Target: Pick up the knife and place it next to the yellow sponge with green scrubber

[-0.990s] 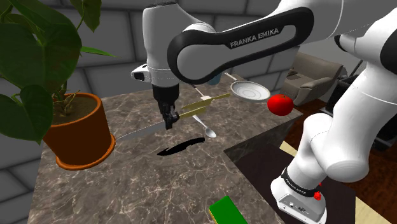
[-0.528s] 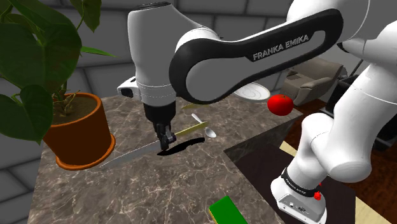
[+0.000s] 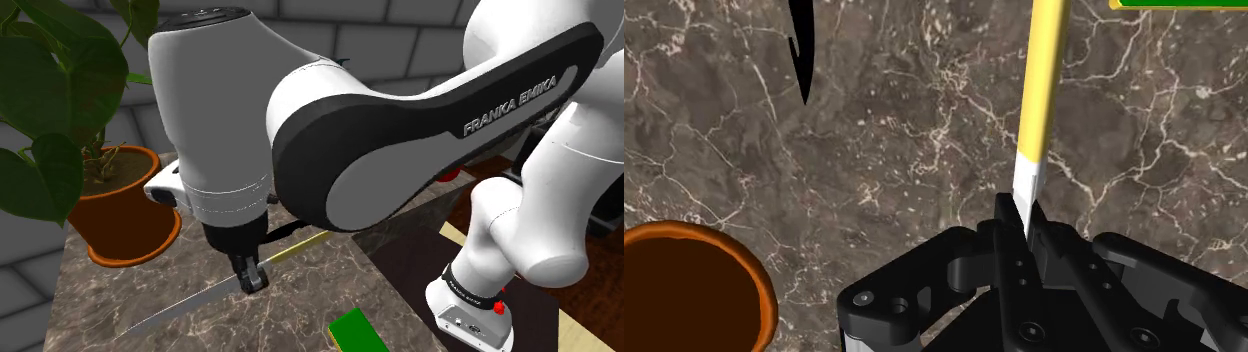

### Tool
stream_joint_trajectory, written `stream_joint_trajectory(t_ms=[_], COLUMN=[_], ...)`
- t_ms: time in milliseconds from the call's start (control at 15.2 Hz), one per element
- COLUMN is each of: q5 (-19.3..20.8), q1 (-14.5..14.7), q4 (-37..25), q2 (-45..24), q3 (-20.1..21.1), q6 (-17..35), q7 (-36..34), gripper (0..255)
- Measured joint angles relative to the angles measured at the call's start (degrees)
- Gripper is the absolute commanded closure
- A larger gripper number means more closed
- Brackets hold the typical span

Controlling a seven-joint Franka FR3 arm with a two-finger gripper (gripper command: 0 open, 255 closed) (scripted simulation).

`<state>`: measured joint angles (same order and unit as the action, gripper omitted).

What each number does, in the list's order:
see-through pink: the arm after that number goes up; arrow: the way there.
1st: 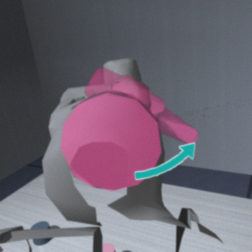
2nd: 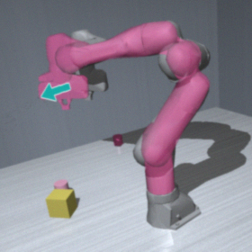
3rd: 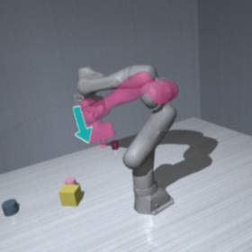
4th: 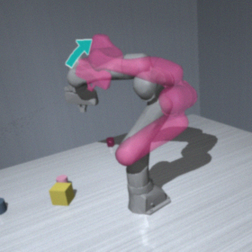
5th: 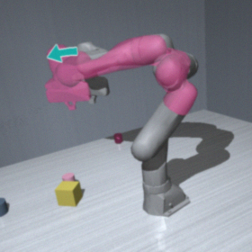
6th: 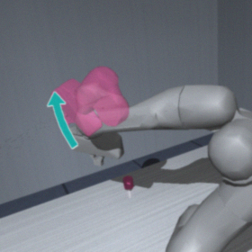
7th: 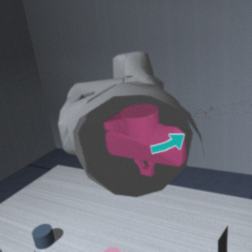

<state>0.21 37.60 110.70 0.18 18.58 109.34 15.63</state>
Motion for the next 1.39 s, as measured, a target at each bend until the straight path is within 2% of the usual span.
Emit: stream_joint_trajectory(t_ms=[594, 1386], q5=[2.7, 4.4], q1=[6.6, 7.4], q4=[-7.7, -2.6], q2=[-7.0, -10.3], q3=[5.7, 5.8], q6=[-1.4, 6.6], q7=[-13.0, -15.0], gripper=[255, 255])
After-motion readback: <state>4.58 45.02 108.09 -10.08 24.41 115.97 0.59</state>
